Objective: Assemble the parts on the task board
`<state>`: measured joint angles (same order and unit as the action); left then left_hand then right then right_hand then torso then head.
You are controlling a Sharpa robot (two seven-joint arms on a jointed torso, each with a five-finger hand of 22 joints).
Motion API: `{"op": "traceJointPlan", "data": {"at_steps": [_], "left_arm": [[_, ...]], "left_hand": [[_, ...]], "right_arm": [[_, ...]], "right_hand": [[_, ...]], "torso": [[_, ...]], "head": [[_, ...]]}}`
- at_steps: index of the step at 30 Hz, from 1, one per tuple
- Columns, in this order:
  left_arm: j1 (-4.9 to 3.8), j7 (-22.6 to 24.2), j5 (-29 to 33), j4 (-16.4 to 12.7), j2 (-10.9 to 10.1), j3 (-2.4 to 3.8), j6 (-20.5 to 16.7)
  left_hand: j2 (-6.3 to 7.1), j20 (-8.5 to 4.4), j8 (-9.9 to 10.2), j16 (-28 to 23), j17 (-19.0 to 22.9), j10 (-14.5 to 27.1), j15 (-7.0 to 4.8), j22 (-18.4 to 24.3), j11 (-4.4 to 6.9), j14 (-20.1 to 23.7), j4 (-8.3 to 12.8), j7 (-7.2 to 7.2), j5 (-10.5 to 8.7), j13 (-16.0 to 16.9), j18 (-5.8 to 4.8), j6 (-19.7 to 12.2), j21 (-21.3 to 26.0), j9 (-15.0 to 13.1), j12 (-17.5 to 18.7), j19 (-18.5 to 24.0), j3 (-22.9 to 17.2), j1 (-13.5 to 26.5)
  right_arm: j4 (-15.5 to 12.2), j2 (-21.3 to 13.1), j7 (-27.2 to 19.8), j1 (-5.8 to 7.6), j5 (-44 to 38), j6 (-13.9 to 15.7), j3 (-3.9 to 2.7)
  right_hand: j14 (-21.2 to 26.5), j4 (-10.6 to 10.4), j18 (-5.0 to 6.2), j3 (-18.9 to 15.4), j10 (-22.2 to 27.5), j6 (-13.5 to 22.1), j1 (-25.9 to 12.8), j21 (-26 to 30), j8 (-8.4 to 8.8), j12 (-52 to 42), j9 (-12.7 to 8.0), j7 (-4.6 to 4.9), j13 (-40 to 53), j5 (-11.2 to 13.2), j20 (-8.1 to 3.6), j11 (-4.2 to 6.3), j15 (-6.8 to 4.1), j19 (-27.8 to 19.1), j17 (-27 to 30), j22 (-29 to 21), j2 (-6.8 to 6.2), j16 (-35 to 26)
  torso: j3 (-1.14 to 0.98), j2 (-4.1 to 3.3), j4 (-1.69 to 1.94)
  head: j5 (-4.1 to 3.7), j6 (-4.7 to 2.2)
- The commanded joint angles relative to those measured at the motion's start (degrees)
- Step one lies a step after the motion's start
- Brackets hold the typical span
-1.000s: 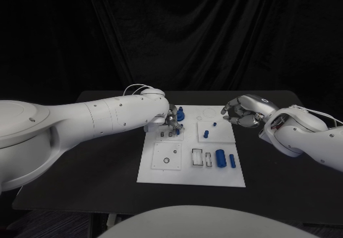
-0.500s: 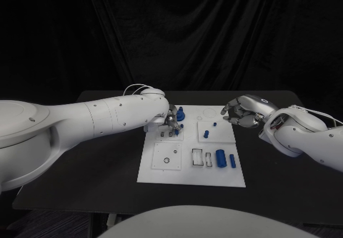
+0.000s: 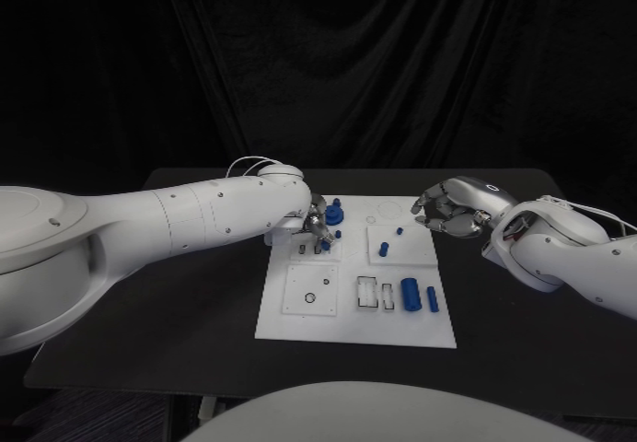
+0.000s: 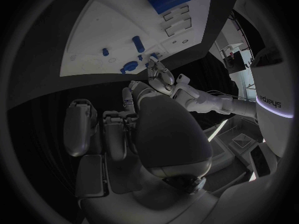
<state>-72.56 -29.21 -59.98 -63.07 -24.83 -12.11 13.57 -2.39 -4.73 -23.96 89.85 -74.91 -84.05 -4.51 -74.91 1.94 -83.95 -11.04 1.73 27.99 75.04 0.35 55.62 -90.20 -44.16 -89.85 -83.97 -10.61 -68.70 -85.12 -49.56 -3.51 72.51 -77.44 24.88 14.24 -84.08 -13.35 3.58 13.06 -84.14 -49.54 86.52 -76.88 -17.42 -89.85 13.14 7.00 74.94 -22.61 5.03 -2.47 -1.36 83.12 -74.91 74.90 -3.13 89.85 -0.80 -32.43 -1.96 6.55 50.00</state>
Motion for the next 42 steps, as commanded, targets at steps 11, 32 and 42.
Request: {"op": "traceJointPlan", "data": {"at_steps": [11, 32, 42], "left_arm": [[0.15, 0.7, -0.1, -3.2, -3.0, 0.04, -2.6], [0.2, 1.9, -0.1, -6.5, -6.1, 0.02, -7.4], [0.58, 1.5, -0.1, -7.0, -6.8, 0.02, -9.6]], "left_hand": [[2.05, -0.43, 0.6, 0.2, -15.1, -5.9, -0.4, -15.1, 0.49, -6.1, 0.8, -0.17, 1.63, 15.0, -0.35, 1.0, 0.2, -1.6, -0.1, -6.0, -5.0, 2.0], [2.5, -0.46, 1.0, 0.2, -15.1, -5.9, -0.42, -15.1, 0.48, -6.1, 0.9, -0.13, 1.2, 15.0, -0.35, 1.1, 0.2, -2.2, -0.1, -6.0, -6.7, 3.2], [2.76, -0.39, 1.6, 0.2, -15.1, -5.9, -0.33, -15.1, 0.34, -6.1, 0.9, 0.05, -0.25, 15.0, -0.35, 0.8, 0.2, -2.6, -0.1, -6.0, -7.9, 4.1]], "right_arm": [[0.0, -0.4, 1.8, -0.18, 0.0, -0.9, -0.03], [-0.1, -0.5, 2.6, -0.17, 0.0, -2.1, -0.03], [-0.3, -0.7, 3.0, -0.17, 0.0, -2.4, -0.03]], "right_hand": [[-5.9, 0.0, -0.31, 0.3, -5.9, -0.2, -0.1, 0.5, -0.17, -0.2, -0.1, 0.45, 15.1, -0.2, 0.18, -0.49, 0.49, -0.2, -15.1, 10.8, 0.58, 0.1], [-5.9, 0.0, -0.1, 0.4, -5.9, -0.4, -0.2, 1.3, -0.3, -0.2, -0.1, 0.44, 15.1, -0.1, 0.24, -0.51, 0.54, -0.6, -15.1, 10.5, 0.72, 0.1], [-5.9, 0.0, -0.08, 0.4, -5.9, -0.4, -0.2, 1.4, -0.31, -0.2, -0.1, 0.43, 15.1, -0.1, 0.25, -0.51, 0.54, -0.7, -15.1, 10.5, 0.72, 0.1]], "torso": [[-0.01, 0.07, 0.0], [0.0, -0.03, 0.0], [-0.01, -0.04, 0.07]], "head": [[0.17, 0.0], [1.01, 0.0], [1.08, 0.0]]}}
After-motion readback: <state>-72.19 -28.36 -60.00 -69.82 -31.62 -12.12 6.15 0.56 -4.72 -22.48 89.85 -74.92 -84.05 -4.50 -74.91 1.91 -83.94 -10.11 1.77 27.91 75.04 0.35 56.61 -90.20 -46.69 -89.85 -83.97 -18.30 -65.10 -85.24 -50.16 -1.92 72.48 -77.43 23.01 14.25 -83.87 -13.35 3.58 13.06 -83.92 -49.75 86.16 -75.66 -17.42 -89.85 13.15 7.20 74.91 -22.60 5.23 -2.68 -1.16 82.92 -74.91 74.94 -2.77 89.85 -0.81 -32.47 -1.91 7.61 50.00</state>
